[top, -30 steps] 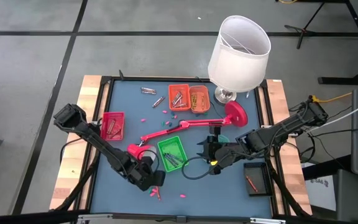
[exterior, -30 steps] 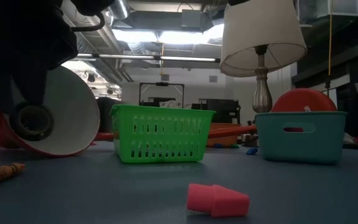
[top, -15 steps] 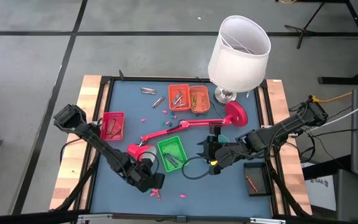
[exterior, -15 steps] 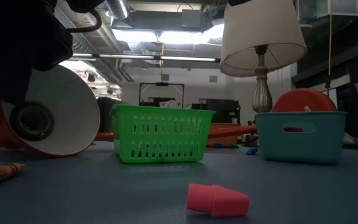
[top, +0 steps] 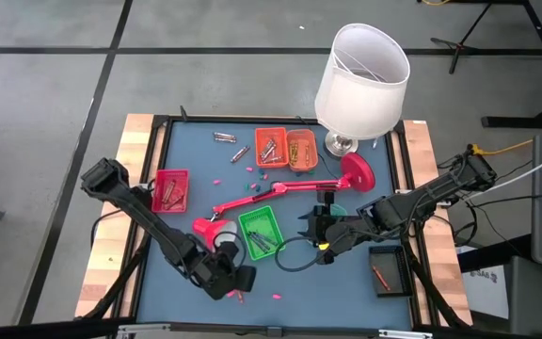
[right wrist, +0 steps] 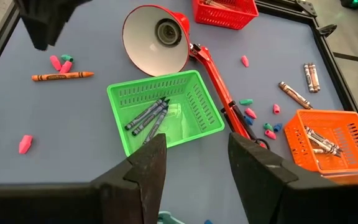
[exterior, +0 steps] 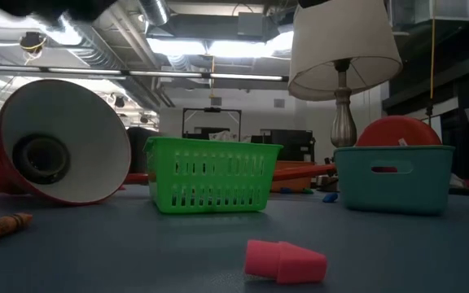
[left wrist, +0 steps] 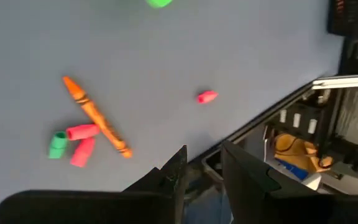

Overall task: Sort crayons
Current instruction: Put the orange crayon into the black bin

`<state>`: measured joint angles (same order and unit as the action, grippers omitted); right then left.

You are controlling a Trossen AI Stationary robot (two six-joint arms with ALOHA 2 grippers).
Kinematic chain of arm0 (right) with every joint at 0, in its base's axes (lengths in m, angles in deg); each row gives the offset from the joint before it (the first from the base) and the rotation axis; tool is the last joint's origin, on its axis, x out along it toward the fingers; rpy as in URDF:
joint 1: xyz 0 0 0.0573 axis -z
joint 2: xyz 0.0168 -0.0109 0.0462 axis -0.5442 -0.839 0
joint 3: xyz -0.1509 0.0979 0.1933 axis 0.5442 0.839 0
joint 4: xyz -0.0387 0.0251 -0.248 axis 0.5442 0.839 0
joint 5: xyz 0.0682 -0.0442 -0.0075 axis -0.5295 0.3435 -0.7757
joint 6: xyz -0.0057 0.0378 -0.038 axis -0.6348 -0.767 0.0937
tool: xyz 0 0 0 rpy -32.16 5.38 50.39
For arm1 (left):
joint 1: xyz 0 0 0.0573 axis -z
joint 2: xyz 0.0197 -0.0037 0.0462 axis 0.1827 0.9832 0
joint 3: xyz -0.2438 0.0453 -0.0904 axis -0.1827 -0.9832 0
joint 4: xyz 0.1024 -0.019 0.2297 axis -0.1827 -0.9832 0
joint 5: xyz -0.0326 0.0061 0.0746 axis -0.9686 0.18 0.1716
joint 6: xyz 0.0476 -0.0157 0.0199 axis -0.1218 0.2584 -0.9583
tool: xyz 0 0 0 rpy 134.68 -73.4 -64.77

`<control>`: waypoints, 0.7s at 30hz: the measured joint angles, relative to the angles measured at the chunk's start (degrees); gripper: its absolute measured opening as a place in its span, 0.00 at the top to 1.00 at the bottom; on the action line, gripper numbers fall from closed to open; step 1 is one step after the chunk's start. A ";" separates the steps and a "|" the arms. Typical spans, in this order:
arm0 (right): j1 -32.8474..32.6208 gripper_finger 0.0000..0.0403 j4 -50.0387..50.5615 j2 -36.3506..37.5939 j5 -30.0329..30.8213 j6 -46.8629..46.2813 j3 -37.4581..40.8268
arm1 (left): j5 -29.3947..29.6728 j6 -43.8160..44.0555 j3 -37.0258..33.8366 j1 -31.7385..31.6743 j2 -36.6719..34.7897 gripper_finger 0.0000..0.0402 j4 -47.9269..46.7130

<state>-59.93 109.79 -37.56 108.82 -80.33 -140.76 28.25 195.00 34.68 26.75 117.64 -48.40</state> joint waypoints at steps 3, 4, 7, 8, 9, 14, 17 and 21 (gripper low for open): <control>-0.01 0.57 0.04 0.00 0.00 0.00 0.00 | 0.37 -0.02 3.86 -0.17 0.28 0.80 -4.34; -0.02 0.57 0.10 0.00 -0.01 0.00 0.00 | 0.51 -0.01 5.44 -0.22 0.84 0.81 -5.72; -0.02 0.57 0.27 0.01 -0.02 0.00 0.00 | -0.21 -0.05 10.38 -0.26 3.98 0.82 -8.70; 0.00 0.57 0.27 0.00 0.00 0.00 0.00 | -0.76 -0.14 12.17 -0.26 5.31 0.83 -9.22; 0.00 0.57 0.28 0.00 -0.02 0.00 0.00 | -1.81 -0.62 13.89 -0.26 6.60 0.84 -10.34; -0.02 0.57 0.64 0.00 -0.02 0.00 0.00 | -7.87 -1.47 19.48 -0.75 10.73 0.87 -20.25; -0.02 0.57 1.53 0.00 -0.02 0.02 0.00 | -8.35 -1.20 19.70 -0.99 10.91 0.87 -25.22; 0.00 0.57 2.65 0.00 -0.02 0.00 0.02 | -7.05 -2.44 19.72 -0.78 10.88 0.88 -29.10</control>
<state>-59.93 112.44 -37.56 108.79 -80.33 -140.75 21.20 192.56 54.40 25.97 128.52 -77.50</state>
